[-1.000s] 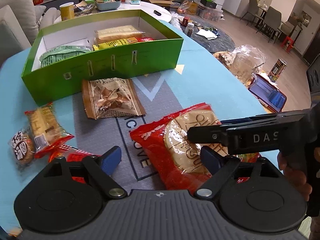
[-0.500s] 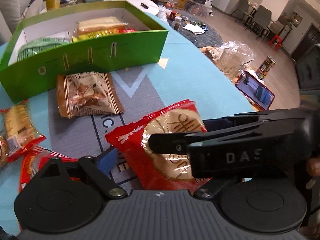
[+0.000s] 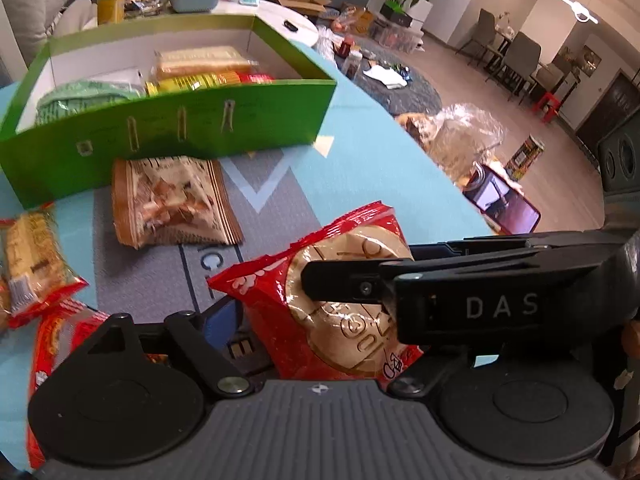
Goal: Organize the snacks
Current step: 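Lift the red cookie bag with the right gripper toward the box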
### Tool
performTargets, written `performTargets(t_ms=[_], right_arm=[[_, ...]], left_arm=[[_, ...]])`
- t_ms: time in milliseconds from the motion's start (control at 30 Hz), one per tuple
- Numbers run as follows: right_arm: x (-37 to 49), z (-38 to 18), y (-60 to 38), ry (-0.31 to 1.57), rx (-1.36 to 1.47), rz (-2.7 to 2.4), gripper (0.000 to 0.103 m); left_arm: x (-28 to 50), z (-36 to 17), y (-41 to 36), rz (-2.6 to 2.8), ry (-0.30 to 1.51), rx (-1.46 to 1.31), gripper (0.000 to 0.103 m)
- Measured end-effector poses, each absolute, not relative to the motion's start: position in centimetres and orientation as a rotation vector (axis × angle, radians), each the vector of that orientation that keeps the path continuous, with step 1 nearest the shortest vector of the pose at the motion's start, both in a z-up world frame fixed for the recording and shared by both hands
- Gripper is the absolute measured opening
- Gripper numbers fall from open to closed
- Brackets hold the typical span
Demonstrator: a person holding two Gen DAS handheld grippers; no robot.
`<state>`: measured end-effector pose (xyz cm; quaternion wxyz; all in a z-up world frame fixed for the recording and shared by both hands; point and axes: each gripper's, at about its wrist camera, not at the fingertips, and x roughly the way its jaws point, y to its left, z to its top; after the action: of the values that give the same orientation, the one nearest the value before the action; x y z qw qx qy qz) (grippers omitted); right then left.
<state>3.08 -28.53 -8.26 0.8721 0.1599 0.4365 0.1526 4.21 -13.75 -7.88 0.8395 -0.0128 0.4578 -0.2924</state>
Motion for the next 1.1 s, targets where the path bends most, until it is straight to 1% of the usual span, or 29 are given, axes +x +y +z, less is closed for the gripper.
performTargets(t_ms=[100, 533, 667, 833, 933, 1100], right_arm=[[3.2, -7.3, -28.3, 0.884, 0.326, 0.322, 0.064], [4.1, -3.9, -27.6, 0.775, 0.325, 0.353, 0.064], [4.6, -4.0, -27.4, 0.773, 0.311, 0.342, 0.063], [5.0, -5.9, -29.3, 0.808, 0.341, 0.256, 0.063], [4.8, -6.5, -30.5, 0.831, 0.388, 0.251, 0.068], [4.8, -7.4, -30.8, 0.872, 0.39, 0.24, 0.07]], left_arm=[[4.3, -6.8, -13.5, -0.609, 0.929, -0.015, 0.081], [4.6, -3.4, -12.6, -0.607, 0.815, -0.013, 0.08], [5.1, -4.1, -12.7, -0.586, 0.819, -0.009, 0.079], [5.7, -6.1, -12.3, -0.517, 0.889, -0.006, 0.081], [5.9, -6.8, -12.4, -0.525, 0.925, -0.019, 0.081], [5.6, -7.6, -13.8, -0.566, 0.943, 0.023, 0.085]])
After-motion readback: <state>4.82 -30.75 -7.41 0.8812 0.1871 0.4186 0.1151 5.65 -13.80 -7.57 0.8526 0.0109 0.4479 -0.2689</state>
